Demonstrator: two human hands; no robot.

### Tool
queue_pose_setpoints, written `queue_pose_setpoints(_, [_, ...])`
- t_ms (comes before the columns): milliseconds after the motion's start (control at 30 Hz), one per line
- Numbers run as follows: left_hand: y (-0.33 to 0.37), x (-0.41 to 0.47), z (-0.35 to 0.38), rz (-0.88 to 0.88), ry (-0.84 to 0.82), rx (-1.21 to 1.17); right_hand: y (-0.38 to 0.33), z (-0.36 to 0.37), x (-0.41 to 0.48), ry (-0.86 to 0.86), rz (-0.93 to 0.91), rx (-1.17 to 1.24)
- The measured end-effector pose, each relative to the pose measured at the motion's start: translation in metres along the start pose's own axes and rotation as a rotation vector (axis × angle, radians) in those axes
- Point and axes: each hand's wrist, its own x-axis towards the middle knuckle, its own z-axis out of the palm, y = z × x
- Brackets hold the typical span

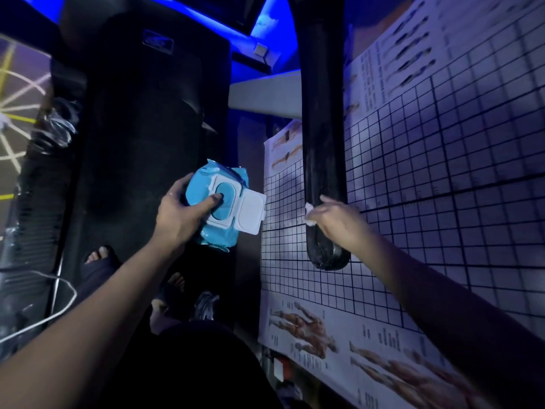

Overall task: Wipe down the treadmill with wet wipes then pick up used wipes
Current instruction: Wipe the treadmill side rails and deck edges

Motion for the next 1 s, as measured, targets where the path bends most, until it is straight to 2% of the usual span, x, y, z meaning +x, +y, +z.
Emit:
queue_pose_setpoints(67, [0.006,0.002,-0.006,-0.022,0.004,-0.042,-0.012,0.009,-0.007,-0.270,-0.011,0.008])
queue_pose_setpoints(133, [0.013,0.003,-0.016,-0.026,0.016,-0.073,-0.030,0.013,-0.011,-0.332,-0.132,0.033])
queue_pose_setpoints(233, [0.027,0.004,-0.039,-0.008,0.056,-0.083,-0.054,0.005,0.014,-0.216,-0.197,0.100])
queue_pose_setpoints(367, [0.052,0.002,-0.095,0.059,0.212,-0.084,-0.103,-0.020,0.108,0.158,-0.236,0.221])
queue_pose_setpoints(467, [0.075,0.001,-0.151,0.093,0.384,-0.089,-0.161,-0.042,0.186,0.346,-0.121,0.386])
queue_pose_setpoints(567, [0.094,-0.009,-0.208,0.114,0.548,-0.099,-0.221,-0.063,0.254,0.380,0.011,0.663])
queue_pose_setpoints(733, [0.110,-0.034,-0.271,0.131,0.722,-0.147,-0.320,-0.113,0.340,0.264,0.197,0.978])
queue_pose_setpoints(900, [0.118,-0.044,-0.303,0.138,0.793,-0.152,-0.405,-0.151,0.410,0.158,0.139,1.108])
queue_pose_setpoints(1000, [0.123,-0.047,-0.303,0.149,0.787,-0.185,-0.431,-0.172,0.418,0.083,0.100,1.231])
